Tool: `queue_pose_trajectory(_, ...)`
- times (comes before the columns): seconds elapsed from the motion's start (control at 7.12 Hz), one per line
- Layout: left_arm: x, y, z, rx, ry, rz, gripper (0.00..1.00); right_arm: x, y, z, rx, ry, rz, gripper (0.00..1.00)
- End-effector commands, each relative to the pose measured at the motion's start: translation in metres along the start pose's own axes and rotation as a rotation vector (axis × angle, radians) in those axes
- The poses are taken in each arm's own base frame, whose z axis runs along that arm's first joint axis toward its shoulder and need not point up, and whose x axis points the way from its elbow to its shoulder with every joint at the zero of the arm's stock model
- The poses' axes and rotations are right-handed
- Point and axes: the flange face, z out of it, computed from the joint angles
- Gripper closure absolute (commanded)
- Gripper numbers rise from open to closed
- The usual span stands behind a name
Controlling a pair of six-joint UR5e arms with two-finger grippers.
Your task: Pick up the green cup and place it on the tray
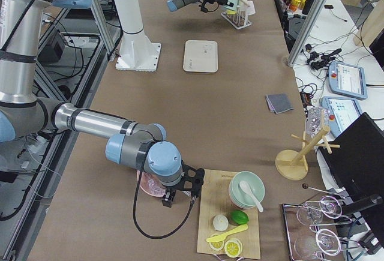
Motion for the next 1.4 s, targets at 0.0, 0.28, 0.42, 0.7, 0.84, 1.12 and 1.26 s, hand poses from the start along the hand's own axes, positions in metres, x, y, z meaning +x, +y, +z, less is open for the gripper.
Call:
queue_pose_trajectory(0.0,-0.027,-0.015,-0.003,0.180,-0.097,-0.262,0.69,0.008,0.008,0.005,-0.011,0.008,0.015,0.00)
queue_pose_trajectory(0.28,-0.048,-0.034,-0.004,0.331,-0.087,-0.577,0.77,0.010,0.007,0.007,-0.014,0.015,0.025,0.00)
queue_pose_trajectory(0.42,-0.052,-0.051,-0.011,0.410,-0.054,-0.725,0.79,0.008,0.005,0.006,-0.011,0.010,0.024,0.00)
queue_pose_trajectory(0.7,-0.045,-0.099,-0.018,0.613,0.227,-1.317,0.82,0.011,0.001,0.009,-0.015,0.010,0.029,0.00)
queue_pose_trajectory(0.84,-0.039,-0.114,-0.014,0.634,0.327,-1.466,0.82,0.013,0.000,0.009,0.010,0.018,-0.005,0.00)
queue_pose_trajectory(1.12,-0.037,-0.128,-0.016,0.702,0.489,-1.716,0.83,0.017,-0.001,0.011,0.039,0.043,-0.039,0.00)
queue_pose_trajectory(1.26,-0.045,-0.133,-0.019,0.773,0.586,-1.893,0.83,0.015,-0.011,0.005,0.050,0.078,-0.053,0.00)
